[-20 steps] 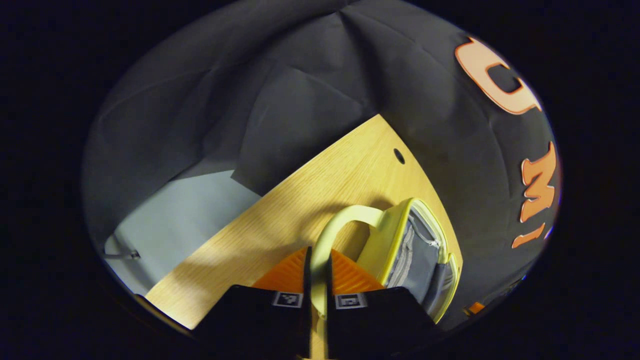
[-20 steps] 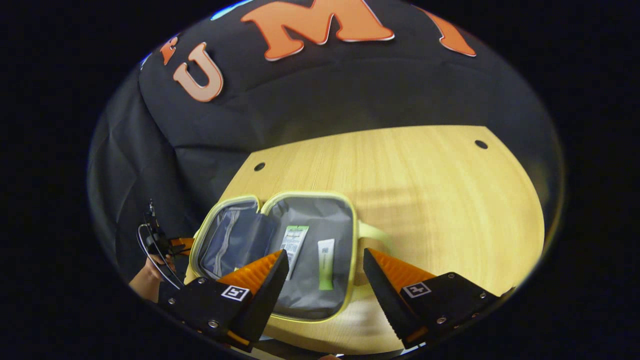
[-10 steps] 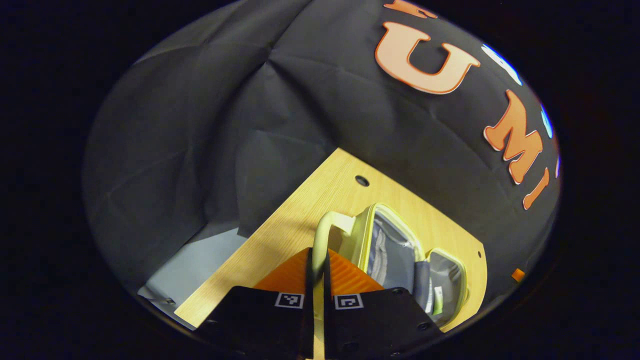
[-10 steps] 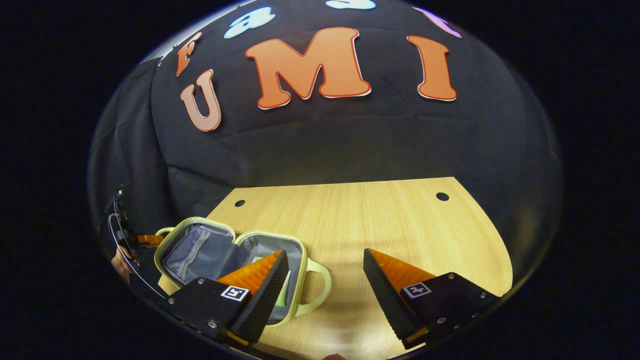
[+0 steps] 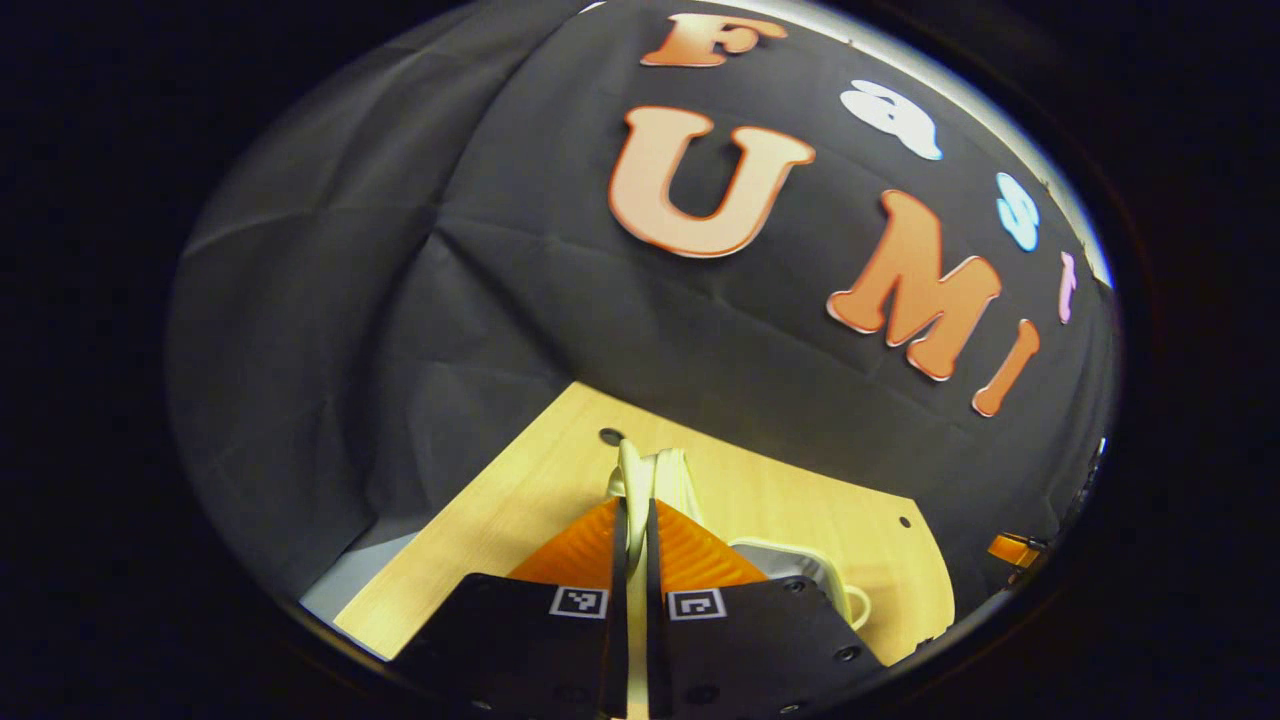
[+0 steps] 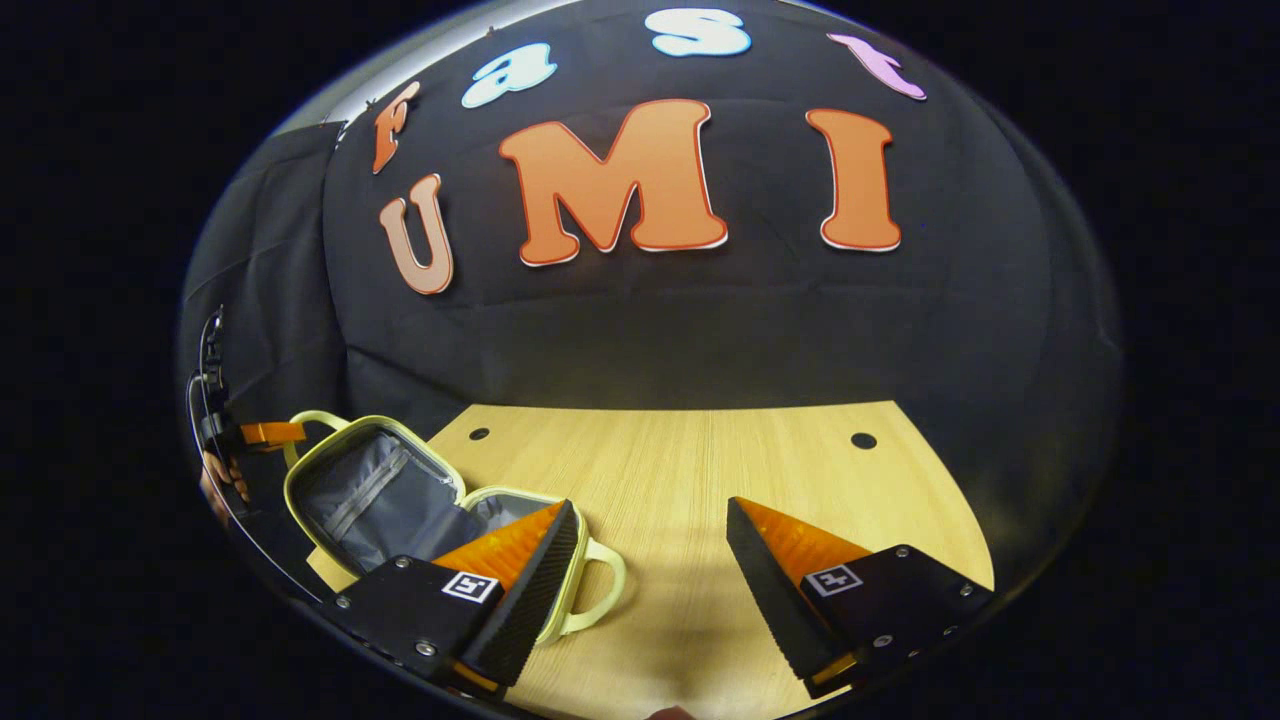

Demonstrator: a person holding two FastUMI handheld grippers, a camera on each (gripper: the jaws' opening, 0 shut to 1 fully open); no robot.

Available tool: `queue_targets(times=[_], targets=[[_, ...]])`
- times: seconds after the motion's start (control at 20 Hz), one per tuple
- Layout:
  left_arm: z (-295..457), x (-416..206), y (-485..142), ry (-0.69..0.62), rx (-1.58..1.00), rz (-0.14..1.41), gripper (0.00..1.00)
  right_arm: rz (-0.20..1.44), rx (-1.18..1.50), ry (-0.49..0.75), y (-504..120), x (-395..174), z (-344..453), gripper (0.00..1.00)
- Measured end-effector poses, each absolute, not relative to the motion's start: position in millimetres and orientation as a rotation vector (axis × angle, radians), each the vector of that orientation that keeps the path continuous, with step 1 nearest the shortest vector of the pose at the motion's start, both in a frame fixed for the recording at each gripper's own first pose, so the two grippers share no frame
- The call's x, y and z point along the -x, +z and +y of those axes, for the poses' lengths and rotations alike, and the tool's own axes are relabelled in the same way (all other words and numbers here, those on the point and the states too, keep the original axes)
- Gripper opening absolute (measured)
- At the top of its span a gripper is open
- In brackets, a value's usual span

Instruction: First open the suitcase, pack the skin care products into it, and then close the suitcase.

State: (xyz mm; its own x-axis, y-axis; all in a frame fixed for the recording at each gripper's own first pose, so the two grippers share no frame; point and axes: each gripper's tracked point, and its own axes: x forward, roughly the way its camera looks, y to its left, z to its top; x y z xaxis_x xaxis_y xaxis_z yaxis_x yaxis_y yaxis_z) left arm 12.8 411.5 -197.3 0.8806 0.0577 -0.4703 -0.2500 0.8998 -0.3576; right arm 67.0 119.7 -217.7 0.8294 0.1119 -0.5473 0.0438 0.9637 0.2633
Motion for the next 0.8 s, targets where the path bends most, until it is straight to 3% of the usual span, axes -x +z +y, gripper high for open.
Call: queue_targets(times=[0.45, 0.7, 0.75, 0.8], targets=[[273.8, -35.5, -142.3, -0.026, 0.397, 0.379, 0.08, 0.434, -0.139, 0.053, -177.2, -63.6, 76.8, 0.95], [194.2, -42.4, -145.3, -0.106, 0.395, 0.382, 0.07, 0.403, -0.111, 0.056, -172.4, -53.5, 48.5, 0.96], [179.0, -43.4, -149.1, -0.126, 0.396, 0.390, 0.08, 0.393, -0.110, 0.062, -170.5, -51.0, 42.5, 1.00], [161.5, -42.1, -151.9, -0.146, 0.400, 0.396, 0.08, 0.387, -0.107, 0.066, -170.4, -49.3, 36.9, 0.96]])
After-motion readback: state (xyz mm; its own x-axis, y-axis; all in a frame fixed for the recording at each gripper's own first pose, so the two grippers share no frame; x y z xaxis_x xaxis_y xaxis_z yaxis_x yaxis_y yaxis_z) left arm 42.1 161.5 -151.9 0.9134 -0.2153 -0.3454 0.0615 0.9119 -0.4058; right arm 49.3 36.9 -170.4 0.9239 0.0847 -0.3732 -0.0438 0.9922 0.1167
